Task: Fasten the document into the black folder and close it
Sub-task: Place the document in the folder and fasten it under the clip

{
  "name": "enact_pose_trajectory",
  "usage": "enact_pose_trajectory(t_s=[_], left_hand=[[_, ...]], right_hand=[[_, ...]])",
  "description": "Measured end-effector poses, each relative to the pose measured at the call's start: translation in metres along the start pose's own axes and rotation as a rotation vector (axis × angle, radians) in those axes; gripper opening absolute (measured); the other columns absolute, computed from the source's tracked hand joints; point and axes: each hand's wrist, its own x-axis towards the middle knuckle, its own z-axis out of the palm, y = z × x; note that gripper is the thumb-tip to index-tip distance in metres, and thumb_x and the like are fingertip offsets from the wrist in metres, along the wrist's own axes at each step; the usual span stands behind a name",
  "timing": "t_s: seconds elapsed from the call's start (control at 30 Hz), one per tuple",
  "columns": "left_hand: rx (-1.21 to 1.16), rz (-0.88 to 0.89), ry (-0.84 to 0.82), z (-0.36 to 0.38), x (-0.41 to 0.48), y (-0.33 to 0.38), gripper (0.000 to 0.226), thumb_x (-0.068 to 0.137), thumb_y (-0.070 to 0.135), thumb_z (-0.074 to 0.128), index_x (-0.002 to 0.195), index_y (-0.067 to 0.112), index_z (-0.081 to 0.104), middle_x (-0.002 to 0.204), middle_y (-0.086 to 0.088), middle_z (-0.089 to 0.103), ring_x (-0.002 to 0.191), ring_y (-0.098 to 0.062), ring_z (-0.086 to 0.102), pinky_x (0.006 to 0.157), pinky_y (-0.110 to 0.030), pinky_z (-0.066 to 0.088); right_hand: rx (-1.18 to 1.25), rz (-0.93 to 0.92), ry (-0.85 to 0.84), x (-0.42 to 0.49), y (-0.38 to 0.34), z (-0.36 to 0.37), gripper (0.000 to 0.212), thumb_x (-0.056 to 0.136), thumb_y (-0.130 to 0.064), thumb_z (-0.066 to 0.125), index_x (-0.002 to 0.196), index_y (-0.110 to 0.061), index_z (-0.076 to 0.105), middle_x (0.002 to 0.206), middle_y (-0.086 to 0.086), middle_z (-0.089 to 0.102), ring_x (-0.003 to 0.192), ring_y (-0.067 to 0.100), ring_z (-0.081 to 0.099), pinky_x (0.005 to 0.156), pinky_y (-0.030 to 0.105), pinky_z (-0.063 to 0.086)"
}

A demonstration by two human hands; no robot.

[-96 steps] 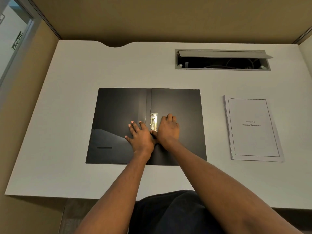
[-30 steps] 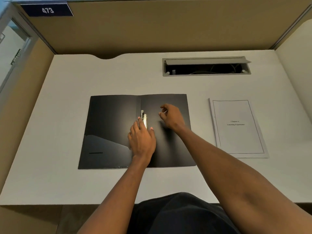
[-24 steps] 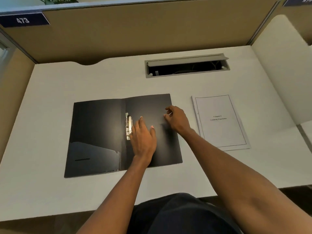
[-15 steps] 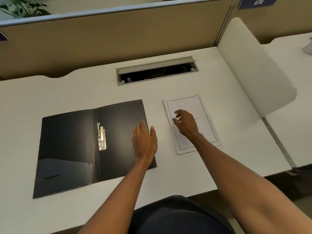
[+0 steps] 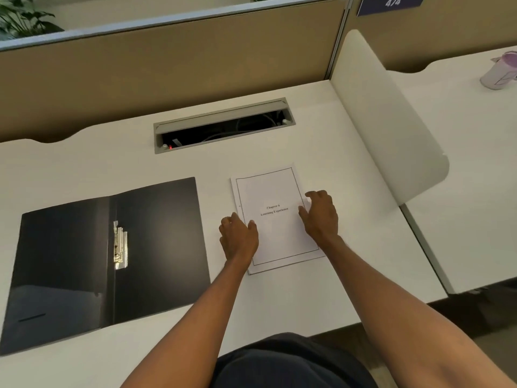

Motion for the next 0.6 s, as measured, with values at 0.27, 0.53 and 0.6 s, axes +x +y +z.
enact_pose_trajectory(t_s=[0.27,0.53,0.6], left_hand=[[-0.016,-0.121,0.059,0.027,-0.003,0.023,0.082,0.101,0.028,0.056,0.162,-0.001,0.009,0.161,-0.018,0.031,0.148,-0.034,0.03,0.113,-0.047,0.037],[-0.12,-0.275,0.132,0.038,0.005,0.038,0.074,0.095,0.025,0.062,0.155,0.001,0.026,0.156,-0.019,0.039,0.142,-0.037,0.036,0.111,-0.052,0.037],[-0.22,-0.349,0.146,0.034,0.012,0.039,0.056,0.094,0.027,0.062,0.14,0.003,0.042,0.147,-0.019,0.047,0.135,-0.038,0.042,0.108,-0.051,0.039]], right_hand=[[-0.004,0.084,-0.072,0.002,0.005,0.007,0.046,0.098,-0.034,0.06,0.132,-0.005,0.05,0.132,0.012,0.049,0.127,0.03,0.049,0.09,0.043,0.05],[-0.083,0.041,-0.093,-0.004,0.0,0.018,0.04,0.094,-0.027,0.069,0.123,-0.006,0.05,0.128,0.011,0.047,0.122,0.028,0.049,0.083,0.038,0.054],[-0.106,0.036,-0.096,-0.005,0.001,0.02,0.04,0.093,-0.025,0.071,0.121,-0.005,0.051,0.128,0.011,0.046,0.121,0.027,0.048,0.084,0.038,0.054]])
